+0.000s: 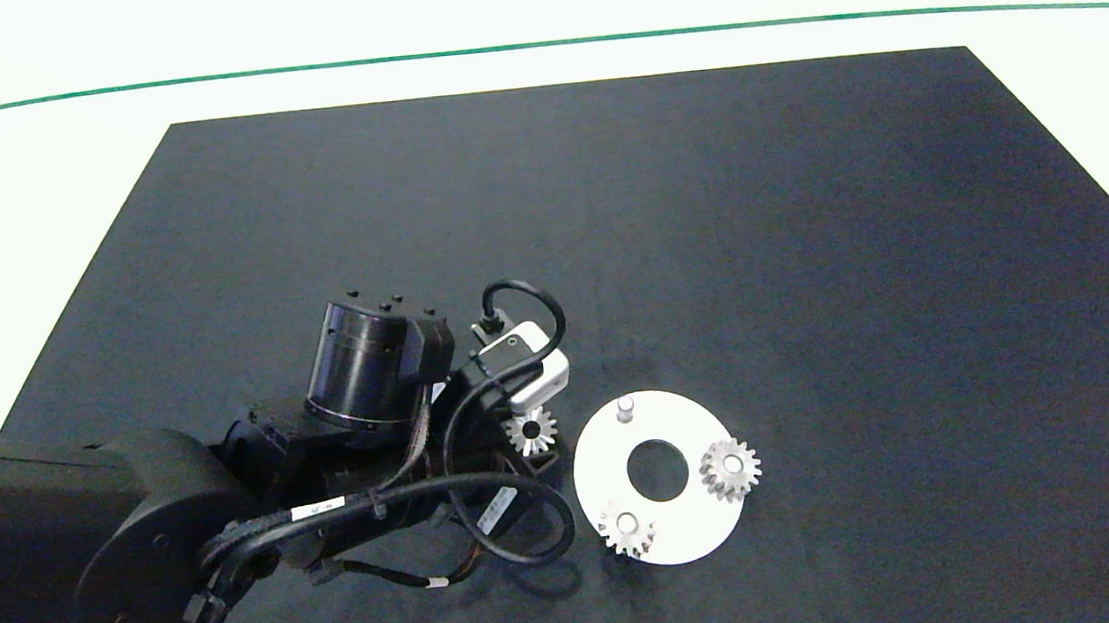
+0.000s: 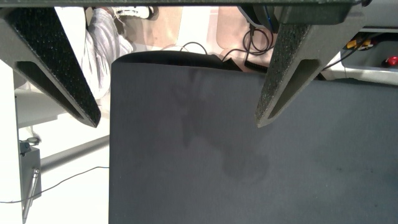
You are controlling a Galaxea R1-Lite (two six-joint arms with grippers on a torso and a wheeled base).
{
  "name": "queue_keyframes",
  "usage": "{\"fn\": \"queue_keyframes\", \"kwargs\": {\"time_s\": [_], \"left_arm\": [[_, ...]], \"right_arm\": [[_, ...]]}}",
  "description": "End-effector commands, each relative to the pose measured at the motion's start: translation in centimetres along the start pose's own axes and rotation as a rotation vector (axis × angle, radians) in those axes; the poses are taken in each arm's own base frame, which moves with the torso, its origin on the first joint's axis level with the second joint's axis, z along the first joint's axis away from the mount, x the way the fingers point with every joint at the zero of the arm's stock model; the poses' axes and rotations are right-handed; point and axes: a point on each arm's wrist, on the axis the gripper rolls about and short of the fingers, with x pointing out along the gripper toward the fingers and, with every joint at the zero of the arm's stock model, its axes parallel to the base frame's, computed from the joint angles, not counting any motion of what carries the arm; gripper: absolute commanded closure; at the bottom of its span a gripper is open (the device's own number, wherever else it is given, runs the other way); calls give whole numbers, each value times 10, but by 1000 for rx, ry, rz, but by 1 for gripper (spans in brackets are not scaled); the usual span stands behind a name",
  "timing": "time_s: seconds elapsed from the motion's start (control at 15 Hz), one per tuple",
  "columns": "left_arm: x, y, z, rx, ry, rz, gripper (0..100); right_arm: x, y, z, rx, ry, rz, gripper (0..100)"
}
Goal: Install three planetary gears onto the carrier pins
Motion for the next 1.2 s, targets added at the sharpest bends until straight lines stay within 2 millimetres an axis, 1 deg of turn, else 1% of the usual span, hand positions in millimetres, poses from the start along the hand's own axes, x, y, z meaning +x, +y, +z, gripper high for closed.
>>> {"fn": "queue_keyframes", "kwargs": {"time_s": [0.07, 0.2, 0.27, 0.33, 0.53, 0.73, 0.93, 1.2], "left_arm": [[-8, -8, 15, 23, -44, -18, 96], [-12, -11, 24, 36, -40, -31, 96], [-16, -16, 36, 51, -46, -40, 96], [-18, -19, 42, 61, -49, -46, 96], [-14, -22, 56, 72, -52, -60, 96], [-1, -29, 62, 76, -47, -75, 96], [12, -29, 67, 69, -43, -63, 96], [19, -31, 65, 70, -27, -66, 96]], "right_arm": [[0, 0, 0, -4, 4, -1, 0], [0, 0, 0, -5, 5, -1, 0], [0, 0, -1, -5, 6, -2, 0], [0, 0, -1, -5, 7, -2, 0], [0, 0, -1, -5, 7, 0, 0], [0, 0, -1, -7, 7, 0, 0], [0, 0, -2, -6, 4, -1, 0], [-1, 0, -2, -2, -2, -4, 0]]}}
